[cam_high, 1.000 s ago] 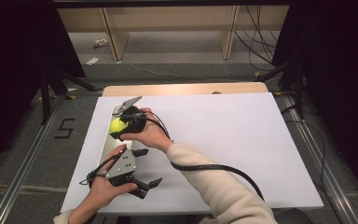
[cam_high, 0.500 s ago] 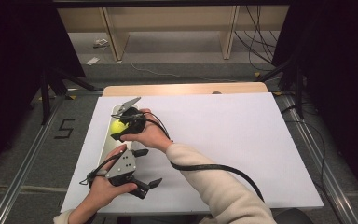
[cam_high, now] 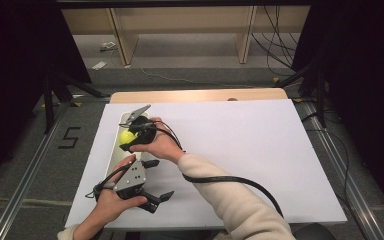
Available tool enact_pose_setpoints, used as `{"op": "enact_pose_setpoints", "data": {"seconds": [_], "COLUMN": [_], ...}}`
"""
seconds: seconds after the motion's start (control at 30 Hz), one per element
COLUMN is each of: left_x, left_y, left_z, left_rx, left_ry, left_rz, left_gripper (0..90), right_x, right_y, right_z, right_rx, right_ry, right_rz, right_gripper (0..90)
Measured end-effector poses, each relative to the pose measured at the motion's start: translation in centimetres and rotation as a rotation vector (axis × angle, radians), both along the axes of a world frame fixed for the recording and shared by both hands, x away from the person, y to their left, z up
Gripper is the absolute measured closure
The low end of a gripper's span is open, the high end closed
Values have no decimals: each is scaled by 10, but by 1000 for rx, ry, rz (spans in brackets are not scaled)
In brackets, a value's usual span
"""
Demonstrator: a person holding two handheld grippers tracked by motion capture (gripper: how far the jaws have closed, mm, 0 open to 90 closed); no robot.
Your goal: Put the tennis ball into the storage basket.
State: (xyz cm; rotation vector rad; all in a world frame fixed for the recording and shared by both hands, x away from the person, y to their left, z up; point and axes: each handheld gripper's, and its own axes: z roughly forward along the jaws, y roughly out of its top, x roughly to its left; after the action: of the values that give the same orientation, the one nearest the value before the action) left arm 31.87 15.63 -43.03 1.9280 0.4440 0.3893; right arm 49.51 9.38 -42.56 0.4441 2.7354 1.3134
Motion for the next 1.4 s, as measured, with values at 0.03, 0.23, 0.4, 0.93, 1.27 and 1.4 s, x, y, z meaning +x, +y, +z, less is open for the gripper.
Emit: {"op": "enact_pose_setpoints", "data": {"seconds": [0.03, 0.23, 0.4, 0.93, 1.27, 1.4], "left_x": [0, 0, 0, 0, 0, 0], "left_y": [0, 0, 0, 0, 0, -1], "left_z": [0, 0, 0, 0, 0, 0], "left_rx": [0, 1, 2, 3, 3, 4], "left_ry": [0, 0, 0, 0, 0, 0], "left_rz": [0, 0, 0, -3, -3, -2], "left_gripper": [0, 0, 0, 0, 0, 0], "right_x": [0, 1, 1, 2, 3, 3], "right_y": [0, 0, -1, -7, -29, -41], "right_z": [0, -3, -5, 5, 13, 16], "right_rx": [0, 1, -8, 63, 94, 100], "right_ry": [1, 5, 8, -27, -34, -42], "right_rz": [0, 6, -1, -17, -59, -80], "right_gripper": [261, 258, 254, 158, 158, 158]}}
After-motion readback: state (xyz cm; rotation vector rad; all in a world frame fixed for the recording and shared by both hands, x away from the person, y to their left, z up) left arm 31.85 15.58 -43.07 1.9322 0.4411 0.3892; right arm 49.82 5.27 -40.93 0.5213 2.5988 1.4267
